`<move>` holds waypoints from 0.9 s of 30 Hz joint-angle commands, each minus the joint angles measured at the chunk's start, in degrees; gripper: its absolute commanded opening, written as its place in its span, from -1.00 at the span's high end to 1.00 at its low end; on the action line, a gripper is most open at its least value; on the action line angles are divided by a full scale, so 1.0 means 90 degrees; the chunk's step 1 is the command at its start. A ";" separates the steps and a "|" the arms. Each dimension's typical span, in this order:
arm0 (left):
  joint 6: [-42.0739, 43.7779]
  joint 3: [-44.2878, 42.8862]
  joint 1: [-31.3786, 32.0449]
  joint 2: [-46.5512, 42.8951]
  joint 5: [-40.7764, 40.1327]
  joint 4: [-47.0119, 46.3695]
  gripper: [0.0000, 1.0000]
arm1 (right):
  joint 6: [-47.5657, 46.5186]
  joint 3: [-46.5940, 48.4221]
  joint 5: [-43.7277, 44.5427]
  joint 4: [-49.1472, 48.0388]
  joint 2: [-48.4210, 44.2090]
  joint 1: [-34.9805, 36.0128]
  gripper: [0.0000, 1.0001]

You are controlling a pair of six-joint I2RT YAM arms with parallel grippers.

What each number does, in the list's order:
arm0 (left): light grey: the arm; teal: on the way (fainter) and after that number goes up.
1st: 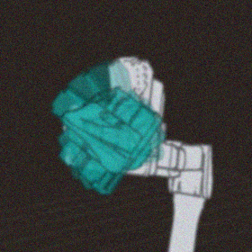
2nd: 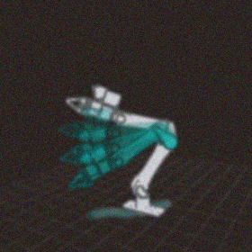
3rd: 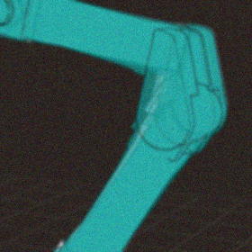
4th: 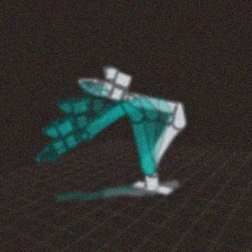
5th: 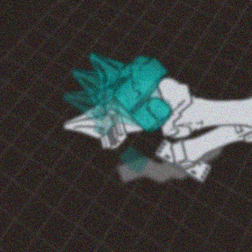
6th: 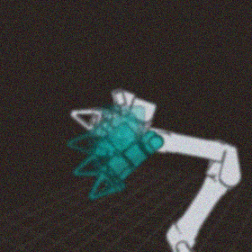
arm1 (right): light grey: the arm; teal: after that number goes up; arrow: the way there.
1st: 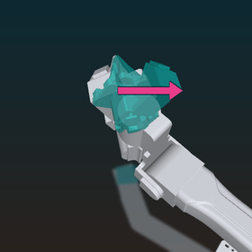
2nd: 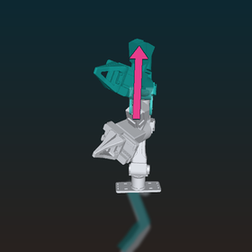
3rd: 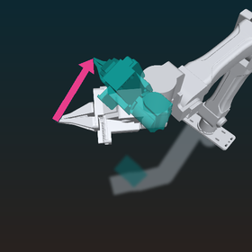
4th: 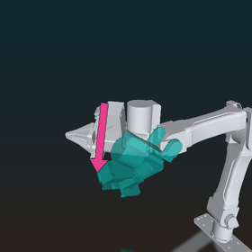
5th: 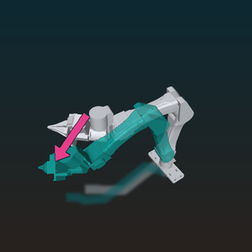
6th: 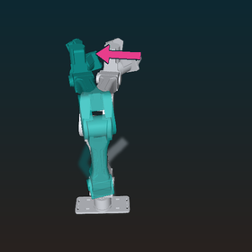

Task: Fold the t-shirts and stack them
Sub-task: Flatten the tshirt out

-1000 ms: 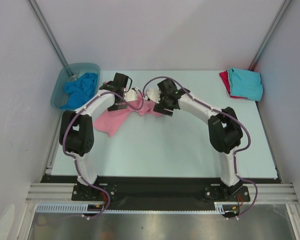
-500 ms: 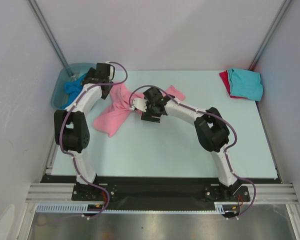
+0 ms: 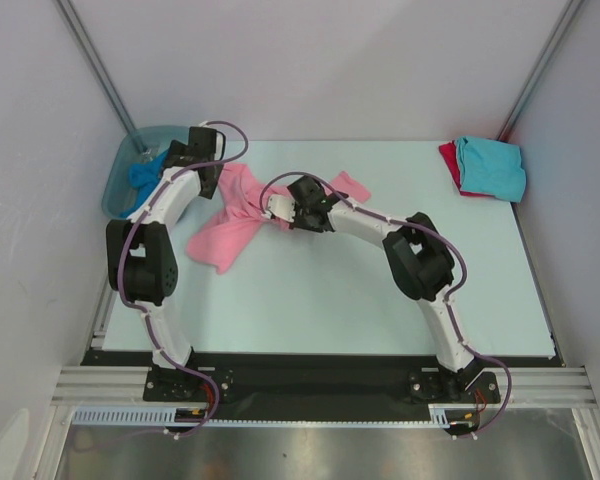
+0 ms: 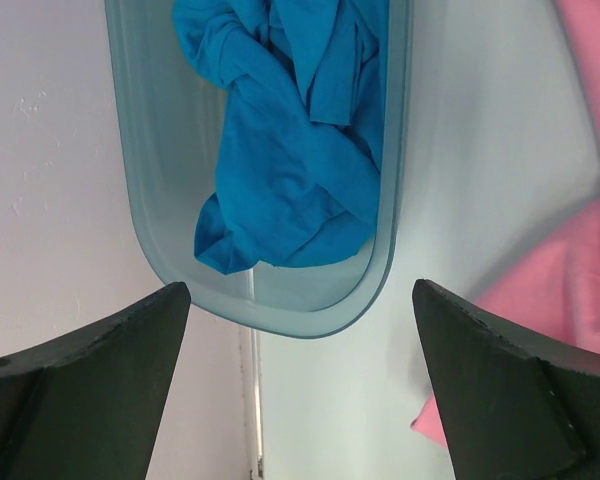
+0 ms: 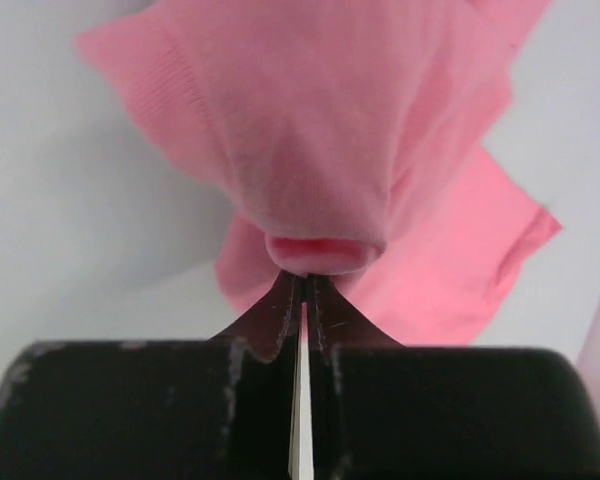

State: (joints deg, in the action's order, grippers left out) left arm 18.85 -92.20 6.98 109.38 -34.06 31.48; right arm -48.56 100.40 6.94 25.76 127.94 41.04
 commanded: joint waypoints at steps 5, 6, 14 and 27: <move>-0.0278 -0.0185 -0.0092 -0.0444 0.0230 0.0037 -0.99 | -0.1282 -0.0519 0.1668 -0.1951 -0.0728 -0.0087 1.00; -0.0278 -0.0175 -0.0092 -0.0445 0.0269 0.0037 -0.99 | -0.1816 -0.0762 0.1767 -0.2215 -0.0816 -0.0164 1.00; -0.0405 -0.0185 -0.0092 -0.0396 0.0523 0.0008 -1.00 | -0.3266 -0.0911 0.1944 -0.3817 -0.1061 -0.0926 1.00; -0.0259 -0.0224 -0.0092 -0.0464 0.0494 -0.0012 -0.99 | -0.4058 -0.0794 0.1826 -0.4787 -0.0339 -0.1883 1.00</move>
State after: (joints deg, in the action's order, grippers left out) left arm 16.56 -92.20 6.66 108.84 -29.61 32.18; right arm -83.40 91.15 22.26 -14.28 123.42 24.99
